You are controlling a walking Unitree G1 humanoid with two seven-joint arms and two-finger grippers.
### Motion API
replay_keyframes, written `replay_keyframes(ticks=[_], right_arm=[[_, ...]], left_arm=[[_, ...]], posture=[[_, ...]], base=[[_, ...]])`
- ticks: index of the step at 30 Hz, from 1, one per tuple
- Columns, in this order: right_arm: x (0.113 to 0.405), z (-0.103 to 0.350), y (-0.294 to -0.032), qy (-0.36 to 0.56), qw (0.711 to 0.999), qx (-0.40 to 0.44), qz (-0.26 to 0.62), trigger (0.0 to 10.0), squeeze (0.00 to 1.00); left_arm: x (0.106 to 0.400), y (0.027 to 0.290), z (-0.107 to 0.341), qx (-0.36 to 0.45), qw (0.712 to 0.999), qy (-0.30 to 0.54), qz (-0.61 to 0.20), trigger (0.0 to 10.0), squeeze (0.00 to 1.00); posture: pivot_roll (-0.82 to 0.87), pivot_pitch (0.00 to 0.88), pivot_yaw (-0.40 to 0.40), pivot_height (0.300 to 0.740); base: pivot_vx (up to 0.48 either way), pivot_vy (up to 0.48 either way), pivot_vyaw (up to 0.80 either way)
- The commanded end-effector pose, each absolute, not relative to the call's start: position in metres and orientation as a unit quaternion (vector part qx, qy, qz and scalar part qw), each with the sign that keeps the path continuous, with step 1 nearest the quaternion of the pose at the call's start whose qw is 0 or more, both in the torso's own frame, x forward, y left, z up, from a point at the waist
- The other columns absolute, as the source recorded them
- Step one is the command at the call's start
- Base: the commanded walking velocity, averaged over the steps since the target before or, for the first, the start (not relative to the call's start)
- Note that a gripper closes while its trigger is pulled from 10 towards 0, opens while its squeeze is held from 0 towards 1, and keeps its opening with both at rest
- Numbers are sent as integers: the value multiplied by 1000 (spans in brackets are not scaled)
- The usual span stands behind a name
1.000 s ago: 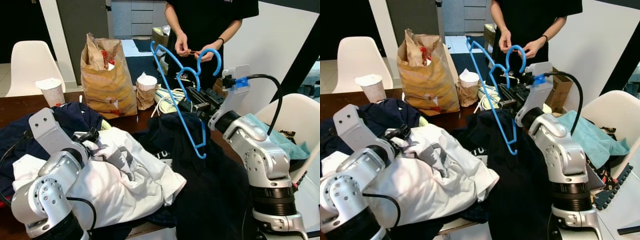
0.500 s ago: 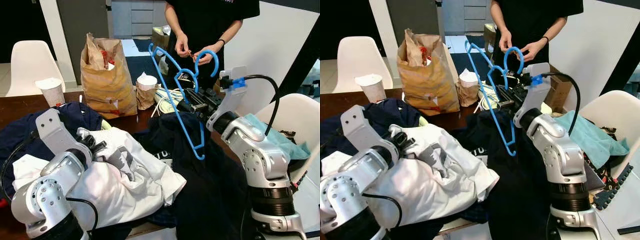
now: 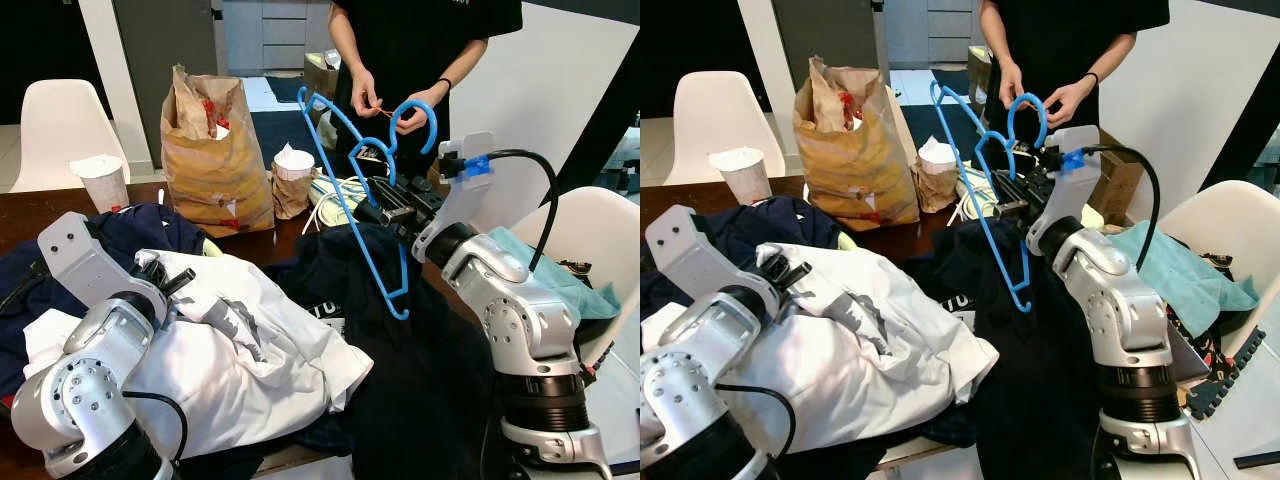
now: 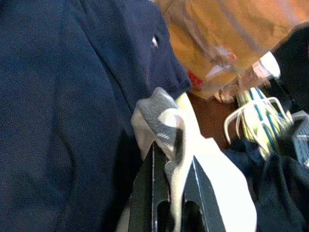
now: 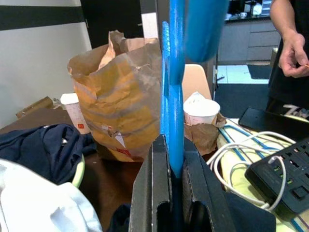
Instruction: Hang hanger
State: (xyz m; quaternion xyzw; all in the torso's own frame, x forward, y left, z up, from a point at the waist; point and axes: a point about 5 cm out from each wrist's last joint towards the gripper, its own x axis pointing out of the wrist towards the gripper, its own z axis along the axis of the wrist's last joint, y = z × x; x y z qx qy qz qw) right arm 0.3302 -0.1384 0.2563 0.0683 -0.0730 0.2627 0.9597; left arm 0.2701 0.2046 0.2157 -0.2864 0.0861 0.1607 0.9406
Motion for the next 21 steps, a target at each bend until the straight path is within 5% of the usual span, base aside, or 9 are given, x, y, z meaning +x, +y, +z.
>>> replay_keyframes(ticks=[1, 4, 5, 8, 10, 21], right_arm=[[332, 258, -137, -74, 960, 69, 262, 10000, 0], [332, 258, -137, -74, 960, 69, 262, 10000, 0], [334, 258, -137, -75, 960, 70, 262, 10000, 0], [334, 258, -137, -75, 960, 70, 262, 10000, 0], [335, 258, -136, -75, 959, 72, 263, 10000, 0], [337, 258, -135, -74, 959, 73, 265, 10000, 0]], left_arm=[[260, 253, 261, -171, 947, -41, 269, 0, 0], [260, 253, 261, -171, 947, -41, 269, 0, 0], [237, 291, 310, -47, 921, -153, 354, 0, 0], [237, 291, 310, -47, 921, -153, 354, 0, 0], [194, 318, 374, 114, 846, -277, 441, 0, 0], [168, 343, 395, 175, 802, -293, 490, 0, 0]], posture=[[32, 0, -62, 740], [32, 0, -62, 740], [42, 0, -68, 740], [42, 0, -68, 740], [55, 0, -75, 740], [57, 0, -78, 740]], base=[[0, 0, 0], [0, 0, 0], [0, 0, 0], [0, 0, 0], [0, 0, 0], [0, 0, 0]])
